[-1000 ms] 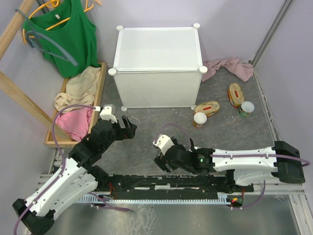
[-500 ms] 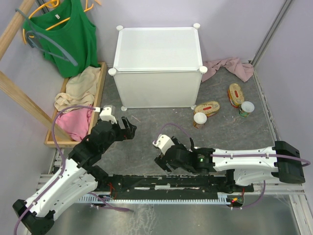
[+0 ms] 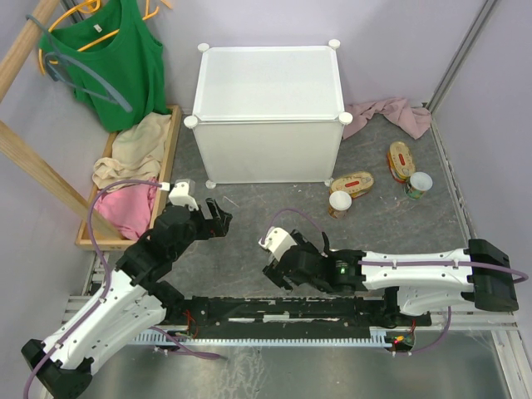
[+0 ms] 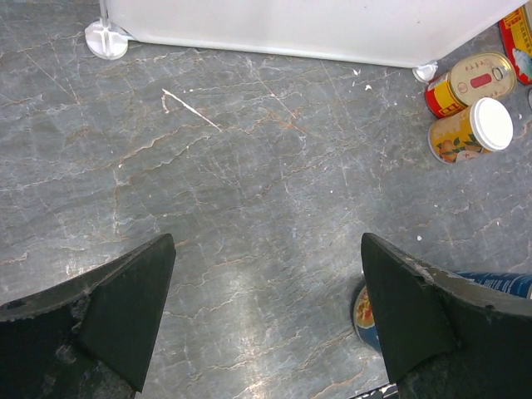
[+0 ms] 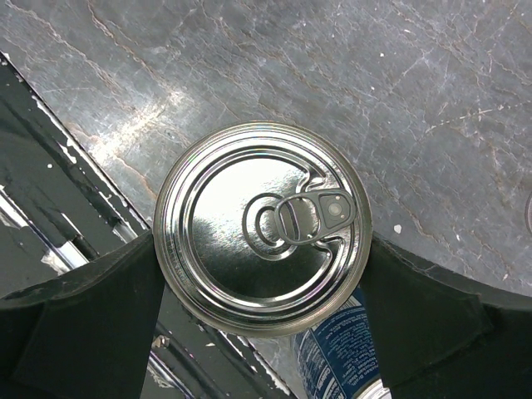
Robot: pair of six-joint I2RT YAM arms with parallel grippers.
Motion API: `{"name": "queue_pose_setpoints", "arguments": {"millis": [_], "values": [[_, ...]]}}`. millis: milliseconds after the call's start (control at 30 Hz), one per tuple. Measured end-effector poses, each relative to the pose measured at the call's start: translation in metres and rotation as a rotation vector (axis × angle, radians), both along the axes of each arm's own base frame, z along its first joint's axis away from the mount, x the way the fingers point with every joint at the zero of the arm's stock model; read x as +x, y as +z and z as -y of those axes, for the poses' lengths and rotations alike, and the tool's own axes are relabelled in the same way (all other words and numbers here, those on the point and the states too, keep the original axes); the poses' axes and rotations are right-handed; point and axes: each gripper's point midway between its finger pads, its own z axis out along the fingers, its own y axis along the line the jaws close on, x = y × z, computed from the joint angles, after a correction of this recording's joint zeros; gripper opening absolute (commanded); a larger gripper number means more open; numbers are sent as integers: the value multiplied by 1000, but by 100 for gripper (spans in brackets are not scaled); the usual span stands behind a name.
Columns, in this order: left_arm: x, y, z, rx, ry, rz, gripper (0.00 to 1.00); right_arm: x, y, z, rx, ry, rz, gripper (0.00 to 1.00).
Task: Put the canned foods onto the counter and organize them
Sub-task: Pick up the canned food from the center of the board.
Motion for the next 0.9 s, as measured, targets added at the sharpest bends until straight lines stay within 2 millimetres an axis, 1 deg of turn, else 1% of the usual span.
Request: {"name": "queue_pose_setpoints", "arguments": {"millis": [467, 633, 900], "values": [[-1, -2, -1, -1, 1, -2, 98, 4, 24, -11, 26, 15, 30, 1], [-1, -4, -1, 1, 1, -5, 98, 9, 41, -18, 37, 13, 56, 1], [-2, -4, -1, -3, 3, -3, 98, 21, 78, -34, 77, 8, 100, 1]]}}
